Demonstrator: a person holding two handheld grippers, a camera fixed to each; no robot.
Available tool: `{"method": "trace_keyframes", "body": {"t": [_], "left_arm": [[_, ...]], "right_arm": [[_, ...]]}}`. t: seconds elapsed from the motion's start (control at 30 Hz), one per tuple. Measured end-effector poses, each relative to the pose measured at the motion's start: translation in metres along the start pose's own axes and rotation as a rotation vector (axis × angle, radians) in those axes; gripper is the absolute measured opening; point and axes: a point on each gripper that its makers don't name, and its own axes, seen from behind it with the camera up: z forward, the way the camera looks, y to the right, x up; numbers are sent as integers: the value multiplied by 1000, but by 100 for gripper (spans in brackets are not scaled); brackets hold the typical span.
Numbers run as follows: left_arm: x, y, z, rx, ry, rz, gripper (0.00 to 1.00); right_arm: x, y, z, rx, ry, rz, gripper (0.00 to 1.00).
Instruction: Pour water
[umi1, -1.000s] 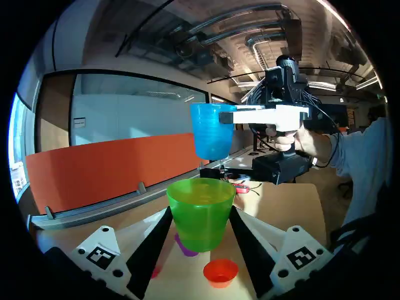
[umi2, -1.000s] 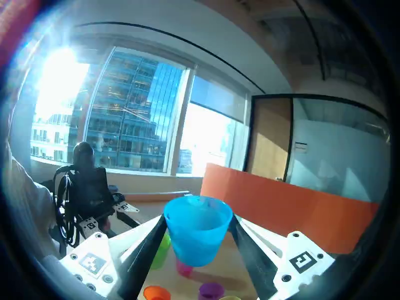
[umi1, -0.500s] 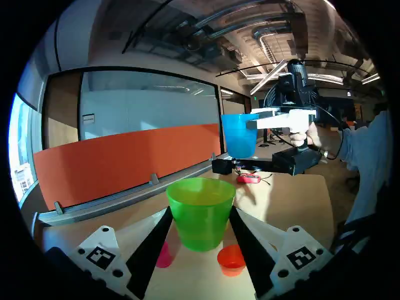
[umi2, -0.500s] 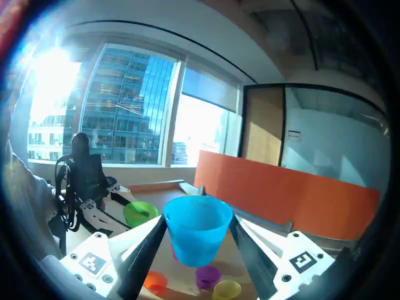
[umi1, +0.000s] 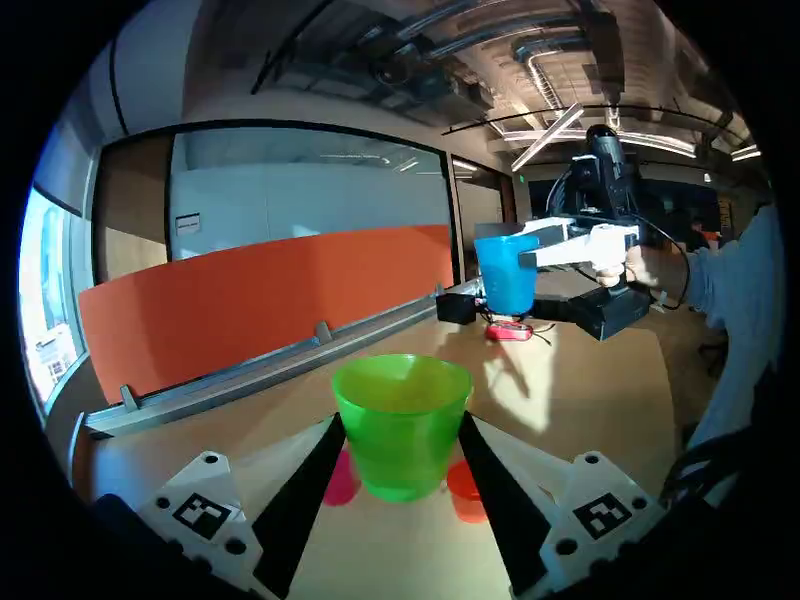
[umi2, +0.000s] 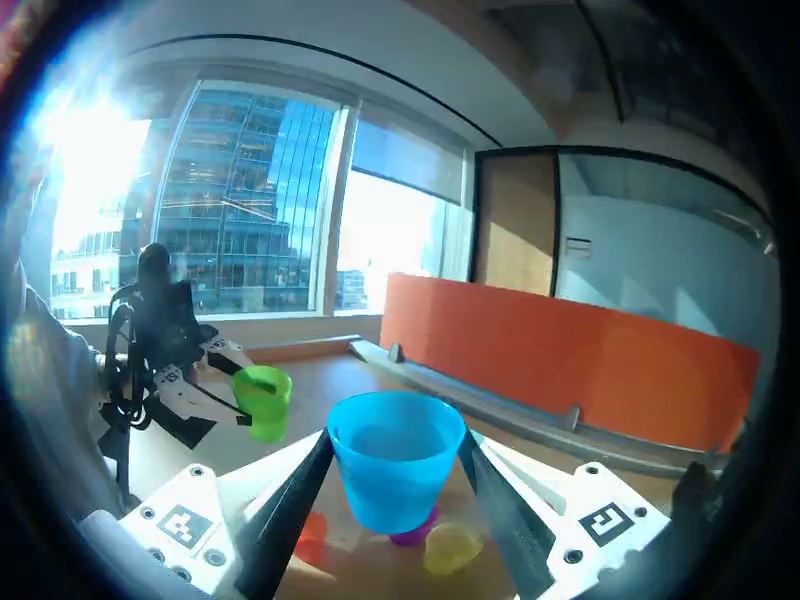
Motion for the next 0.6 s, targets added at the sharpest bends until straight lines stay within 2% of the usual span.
{"method": "trace_keyframes", "body": {"t": [0.3, 0.6], "left_arm": [[-29, 2, 3, -9, -69, -7, 81], [-64, 10, 12, -41, -164, -6, 81]], "right_arm": [[-34, -2, -1, 25, -36, 25, 92], [-81, -10, 1, 63, -114, 39, 93]]}}
